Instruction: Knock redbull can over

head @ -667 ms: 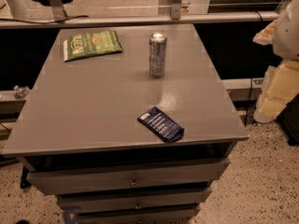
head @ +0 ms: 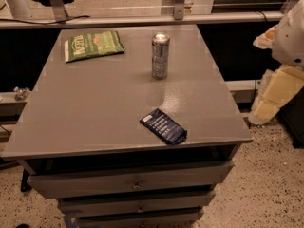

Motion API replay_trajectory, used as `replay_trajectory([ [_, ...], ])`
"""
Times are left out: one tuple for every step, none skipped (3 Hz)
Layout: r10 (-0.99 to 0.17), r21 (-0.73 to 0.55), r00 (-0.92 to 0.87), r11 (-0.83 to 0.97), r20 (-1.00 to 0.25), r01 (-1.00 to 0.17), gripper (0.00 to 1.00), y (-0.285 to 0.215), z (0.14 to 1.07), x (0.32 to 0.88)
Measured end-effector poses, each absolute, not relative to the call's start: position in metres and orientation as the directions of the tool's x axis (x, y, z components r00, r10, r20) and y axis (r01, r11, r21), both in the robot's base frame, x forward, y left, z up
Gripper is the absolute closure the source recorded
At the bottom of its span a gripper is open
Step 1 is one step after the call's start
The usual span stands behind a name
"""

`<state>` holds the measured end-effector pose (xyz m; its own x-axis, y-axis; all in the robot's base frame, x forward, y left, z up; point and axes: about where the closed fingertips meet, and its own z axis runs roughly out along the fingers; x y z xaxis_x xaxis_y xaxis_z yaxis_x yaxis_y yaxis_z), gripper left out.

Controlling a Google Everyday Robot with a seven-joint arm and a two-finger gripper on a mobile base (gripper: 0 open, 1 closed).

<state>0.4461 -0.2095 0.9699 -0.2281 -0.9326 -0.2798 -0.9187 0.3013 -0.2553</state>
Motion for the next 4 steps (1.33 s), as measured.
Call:
replay_trajectory([
  [-0.89,-0.252,-0.223,0.34,-0.397,-0.906,0.0,-0.196,0.951,0.471],
  [-0.838,-0.244,-0.206,0.368,-0.506,-0.897,0.0,-0.179,0.934,0.504],
  [-0.764,-0.219,-0.188,0.396,-0.617,-0.892,0.0,-0.16,0.919,0.539],
  [-0.656,-0.161,-0.174,0.418,-0.735,-0.894,0.0,-0.134,0.907,0.571],
])
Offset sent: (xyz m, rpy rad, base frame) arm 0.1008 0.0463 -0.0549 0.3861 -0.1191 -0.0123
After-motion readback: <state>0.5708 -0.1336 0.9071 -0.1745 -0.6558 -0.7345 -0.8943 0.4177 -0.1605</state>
